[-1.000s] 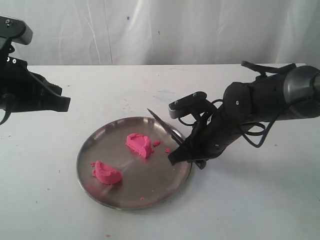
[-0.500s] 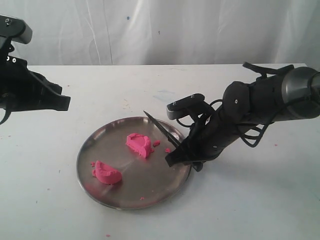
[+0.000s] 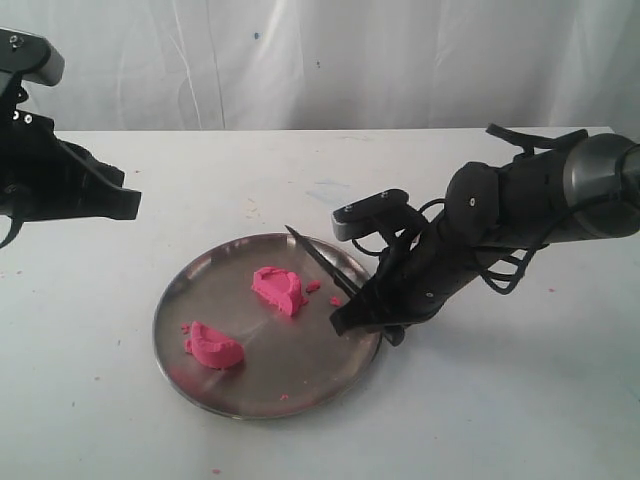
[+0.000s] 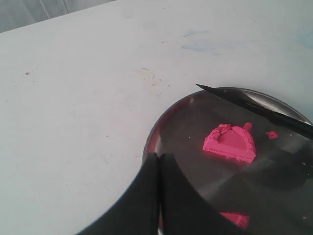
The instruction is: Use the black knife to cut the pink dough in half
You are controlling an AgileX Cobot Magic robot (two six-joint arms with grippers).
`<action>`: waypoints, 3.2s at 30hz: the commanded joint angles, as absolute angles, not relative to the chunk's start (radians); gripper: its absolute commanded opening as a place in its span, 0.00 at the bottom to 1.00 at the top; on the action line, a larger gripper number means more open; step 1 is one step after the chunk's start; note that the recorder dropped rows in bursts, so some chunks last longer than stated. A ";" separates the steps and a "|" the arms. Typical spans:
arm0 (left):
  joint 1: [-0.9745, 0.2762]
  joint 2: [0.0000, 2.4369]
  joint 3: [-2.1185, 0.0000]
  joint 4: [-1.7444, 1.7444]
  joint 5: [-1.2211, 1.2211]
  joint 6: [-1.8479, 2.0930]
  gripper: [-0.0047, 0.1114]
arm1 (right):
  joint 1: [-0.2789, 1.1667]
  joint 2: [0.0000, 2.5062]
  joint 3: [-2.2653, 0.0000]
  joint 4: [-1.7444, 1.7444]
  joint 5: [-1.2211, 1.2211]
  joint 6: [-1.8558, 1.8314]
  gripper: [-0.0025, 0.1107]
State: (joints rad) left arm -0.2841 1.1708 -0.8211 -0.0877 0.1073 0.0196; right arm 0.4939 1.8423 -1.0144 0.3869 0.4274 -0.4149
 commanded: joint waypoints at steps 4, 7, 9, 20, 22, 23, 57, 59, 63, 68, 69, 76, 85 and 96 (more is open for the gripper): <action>-0.282 1.167 -0.815 -0.100 0.106 0.015 0.04 | 0.488 1.843 -1.007 0.392 0.423 -0.443 0.27; -0.282 1.167 -0.815 -0.100 0.106 0.015 0.04 | 0.488 1.843 -1.007 0.392 0.421 -0.443 0.35; -0.282 1.167 -0.815 -0.100 0.105 0.015 0.04 | 0.488 1.843 -1.007 0.392 0.413 -0.443 0.36; -0.282 1.167 -0.815 -0.100 0.098 0.015 0.04 | 0.488 1.828 -1.016 0.392 0.417 -0.443 0.36; -0.282 1.167 -0.815 -0.100 0.098 0.015 0.04 | 0.488 1.821 -1.016 0.392 0.415 -0.443 0.36; -0.282 1.167 -0.815 -0.100 0.098 0.015 0.04 | 0.488 1.813 -1.016 0.392 0.408 -0.445 0.36; -0.282 1.387 -0.815 -0.040 0.096 0.161 0.04 | 0.139 1.724 -0.954 0.049 0.429 -0.143 0.02; -0.282 1.389 -0.815 -0.026 0.099 0.161 0.04 | 0.151 1.736 -0.950 0.072 0.476 -0.204 0.02; -0.282 1.414 -0.815 0.017 0.110 0.161 0.04 | 0.156 1.718 -0.946 0.109 0.485 -0.225 0.02; -0.280 1.399 -0.822 0.019 0.113 0.158 0.04 | 0.156 1.565 -0.928 0.112 0.405 -0.197 0.02; -0.276 1.389 -0.827 0.019 0.117 0.158 0.04 | 0.156 1.527 -0.920 0.112 0.371 -0.197 0.02; -0.054 1.296 -0.822 0.019 0.149 0.086 0.04 | 0.055 1.246 -0.789 0.079 -0.010 -0.197 0.02; 0.310 1.236 -0.615 0.017 0.086 -0.262 0.04 | -0.078 1.279 -0.676 0.168 -0.039 0.013 0.02; 0.306 0.697 -0.510 0.017 -0.079 -0.228 0.04 | 0.001 0.804 -0.675 0.156 -0.046 -0.046 0.02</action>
